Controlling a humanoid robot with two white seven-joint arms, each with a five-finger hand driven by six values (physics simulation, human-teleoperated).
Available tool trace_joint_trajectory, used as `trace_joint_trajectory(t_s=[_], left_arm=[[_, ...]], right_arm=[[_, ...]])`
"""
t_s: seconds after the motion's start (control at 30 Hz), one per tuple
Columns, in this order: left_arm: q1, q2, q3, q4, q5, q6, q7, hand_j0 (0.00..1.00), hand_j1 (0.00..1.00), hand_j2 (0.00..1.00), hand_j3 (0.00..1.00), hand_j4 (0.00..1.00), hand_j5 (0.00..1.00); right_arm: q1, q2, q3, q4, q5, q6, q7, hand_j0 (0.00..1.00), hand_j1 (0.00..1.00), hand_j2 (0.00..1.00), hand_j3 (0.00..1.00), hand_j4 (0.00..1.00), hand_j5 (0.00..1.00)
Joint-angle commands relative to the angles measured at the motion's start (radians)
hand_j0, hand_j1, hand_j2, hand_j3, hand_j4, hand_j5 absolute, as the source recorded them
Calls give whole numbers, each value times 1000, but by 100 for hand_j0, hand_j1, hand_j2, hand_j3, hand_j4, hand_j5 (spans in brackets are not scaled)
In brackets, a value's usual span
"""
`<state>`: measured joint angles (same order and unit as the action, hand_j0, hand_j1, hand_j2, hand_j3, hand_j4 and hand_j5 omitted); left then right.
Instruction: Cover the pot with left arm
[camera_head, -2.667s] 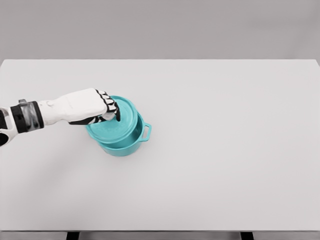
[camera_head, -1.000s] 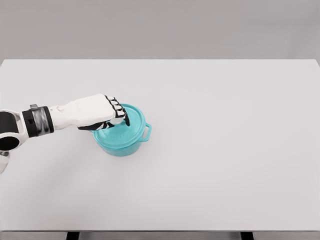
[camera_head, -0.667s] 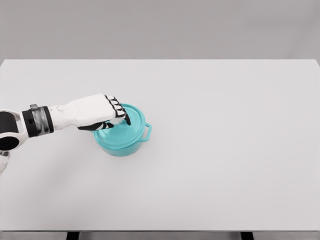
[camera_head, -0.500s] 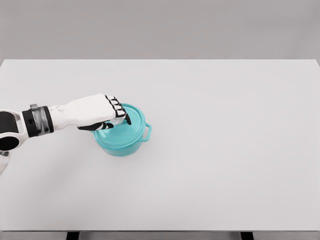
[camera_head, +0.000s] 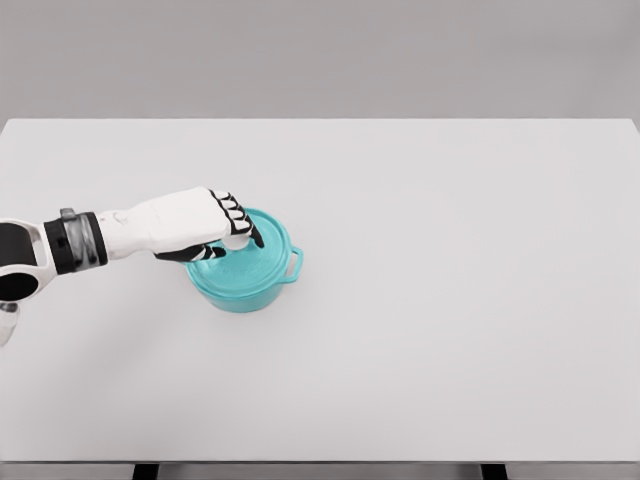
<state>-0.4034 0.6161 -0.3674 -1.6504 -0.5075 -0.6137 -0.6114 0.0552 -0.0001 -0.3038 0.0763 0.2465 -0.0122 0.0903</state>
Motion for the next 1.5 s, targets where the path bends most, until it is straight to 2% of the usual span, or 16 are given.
trace_joint_trajectory(t_s=[0.0,0.17,0.6,0.8,1.1,1.17,1.23,1.4,1.43,1.47], left_arm=[[0,1,1,0,6,3,0,68,68,68,68,68,68],[-2,1,2,-3,6,3,0,69,69,69,69,69,69],[-9,2,10,-8,9,3,0,78,78,78,78,78,78],[-9,8,12,-9,14,3,0,78,78,78,78,78,78],[-9,37,30,-14,37,3,0,78,78,78,78,78,78],[-9,47,44,-37,46,3,0,78,78,78,78,78,78],[-9,85,45,-42,70,3,0,78,78,78,78,78,78],[-9,192,47,-74,182,3,0,86,86,86,86,86,86],[-12,220,61,-71,193,3,0,97,97,97,97,97,97],[-6,228,119,-68,192,3,0,100,100,100,100,100,100]], right_arm=[[0,0,0,0,0,0,0,100,100,100,100,100,100],[0,0,0,0,0,0,0,100,100,100,100,100,100],[0,0,0,0,0,0,0,100,100,100,100,100,100],[0,0,0,0,0,0,0,100,100,100,100,100,100],[0,0,0,0,0,0,0,100,100,100,100,100,100],[0,0,0,0,0,0,0,100,100,100,100,100,100],[0,0,0,0,0,0,0,100,100,100,100,100,100],[0,0,0,0,0,0,0,100,100,100,100,100,100],[0,0,0,0,0,0,0,100,100,100,100,100,100],[0,0,0,0,0,0,0,100,100,100,100,100,100]])
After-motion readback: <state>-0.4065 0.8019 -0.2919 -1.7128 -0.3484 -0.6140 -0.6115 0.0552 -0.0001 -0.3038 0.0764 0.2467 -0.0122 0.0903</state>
